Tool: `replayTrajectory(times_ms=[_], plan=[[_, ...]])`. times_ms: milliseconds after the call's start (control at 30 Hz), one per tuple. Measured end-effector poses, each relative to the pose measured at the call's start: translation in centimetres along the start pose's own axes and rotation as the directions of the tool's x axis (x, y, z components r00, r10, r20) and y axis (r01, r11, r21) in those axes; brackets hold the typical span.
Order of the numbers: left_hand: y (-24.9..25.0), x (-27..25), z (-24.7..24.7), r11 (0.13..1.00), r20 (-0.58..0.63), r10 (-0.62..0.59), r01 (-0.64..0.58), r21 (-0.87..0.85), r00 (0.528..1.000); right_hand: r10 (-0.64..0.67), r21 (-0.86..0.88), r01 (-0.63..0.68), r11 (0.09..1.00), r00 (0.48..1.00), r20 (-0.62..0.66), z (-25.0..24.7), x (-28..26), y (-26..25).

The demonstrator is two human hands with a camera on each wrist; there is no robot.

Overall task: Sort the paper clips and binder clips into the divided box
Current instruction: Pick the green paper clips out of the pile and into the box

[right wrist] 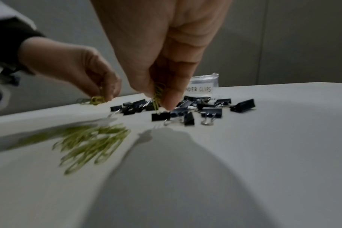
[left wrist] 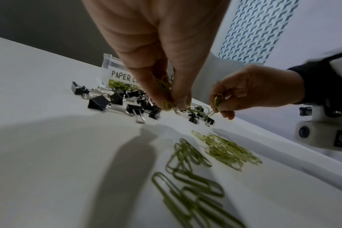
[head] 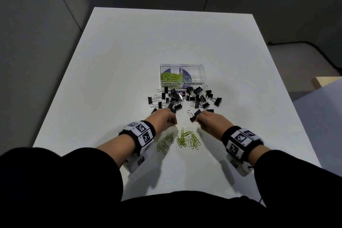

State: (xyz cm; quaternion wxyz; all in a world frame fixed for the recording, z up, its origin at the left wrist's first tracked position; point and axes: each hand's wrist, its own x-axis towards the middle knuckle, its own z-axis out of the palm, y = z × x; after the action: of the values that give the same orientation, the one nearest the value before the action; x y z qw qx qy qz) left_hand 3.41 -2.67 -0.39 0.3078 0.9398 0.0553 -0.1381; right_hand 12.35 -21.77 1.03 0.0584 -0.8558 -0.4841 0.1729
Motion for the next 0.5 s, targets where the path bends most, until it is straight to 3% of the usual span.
replayTrajectory(times_ms=[267,500], plan=[[-0.6,1.0,-3.1,0.997,-0.116,0.06,-0.065,-0.043,0.991,0.108,0.077,-0.101,0.992,0.989,-0.102,-4.6,1.3,1.0],[-0.9,4.0,-7.3,0.994,-0.256,0.015,-0.042,-0.102,0.967,0.158,0.205,-0.112,0.972,0.962,-0.224,-8.9,8.6,0.1]])
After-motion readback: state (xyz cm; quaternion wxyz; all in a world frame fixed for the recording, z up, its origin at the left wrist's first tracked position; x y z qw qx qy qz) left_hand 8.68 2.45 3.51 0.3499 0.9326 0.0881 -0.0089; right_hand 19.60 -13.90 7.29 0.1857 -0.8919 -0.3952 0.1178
